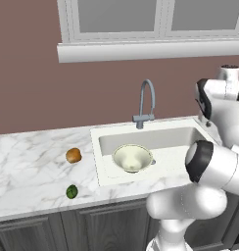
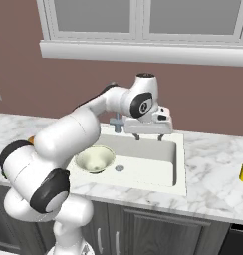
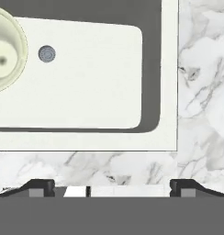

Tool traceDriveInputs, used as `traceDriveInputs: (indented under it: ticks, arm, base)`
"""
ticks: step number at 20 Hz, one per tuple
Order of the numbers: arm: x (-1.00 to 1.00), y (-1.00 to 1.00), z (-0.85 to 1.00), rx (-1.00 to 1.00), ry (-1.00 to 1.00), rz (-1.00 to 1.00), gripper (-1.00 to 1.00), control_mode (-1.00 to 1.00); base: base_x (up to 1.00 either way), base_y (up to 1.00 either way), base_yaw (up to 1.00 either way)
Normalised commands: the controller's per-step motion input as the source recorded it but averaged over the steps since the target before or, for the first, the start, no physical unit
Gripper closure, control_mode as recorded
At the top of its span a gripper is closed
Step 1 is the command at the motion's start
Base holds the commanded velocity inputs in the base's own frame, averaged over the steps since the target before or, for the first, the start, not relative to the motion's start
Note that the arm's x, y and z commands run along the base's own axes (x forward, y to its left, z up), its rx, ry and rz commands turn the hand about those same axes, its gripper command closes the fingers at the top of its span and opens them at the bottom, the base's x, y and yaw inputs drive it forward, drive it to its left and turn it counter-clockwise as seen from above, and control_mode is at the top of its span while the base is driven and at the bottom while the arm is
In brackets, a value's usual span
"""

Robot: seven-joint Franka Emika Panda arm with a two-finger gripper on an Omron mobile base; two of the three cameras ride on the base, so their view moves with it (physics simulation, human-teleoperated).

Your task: Remove the potato and avocado from the sink. Then move the bowl and cup from the counter to the sink for washing.

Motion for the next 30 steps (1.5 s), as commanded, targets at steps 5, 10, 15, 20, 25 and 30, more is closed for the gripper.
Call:
traceDriveInputs:
  ticks: [5,10,15,20,25,30]
  arm:
    - [-0.20,-0.16,0.25,-0.12,0.00,-0.15,-1.00,-1.00]
    - [-0.17,-0.18,0.31,-0.11,0.00,-0.15,-1.00,-1.00]
    - [-0.13,-0.26,0.13,-0.12,-0.01,-0.13,-1.00,-1.00]
    - [-0.12,-0.21,0.08,-0.06,-0.02,-0.07,-1.00,-1.00]
    - [-0.07,-0.19,0.05,0.00,-0.07,-0.04,-1.00,-1.00]
    - [-0.01,-0.14,0.07,0.02,-0.10,0.00,-1.00,-1.00]
  base:
    - [0.00,0.00,0.00]
    - [0.00,0.00,0.00]
    - [0.00,0.00,0.00]
    - [0.00,0.00,0.00]
    - [0.00,0.00,0.00]
    - [0.00,0.00,0.00]
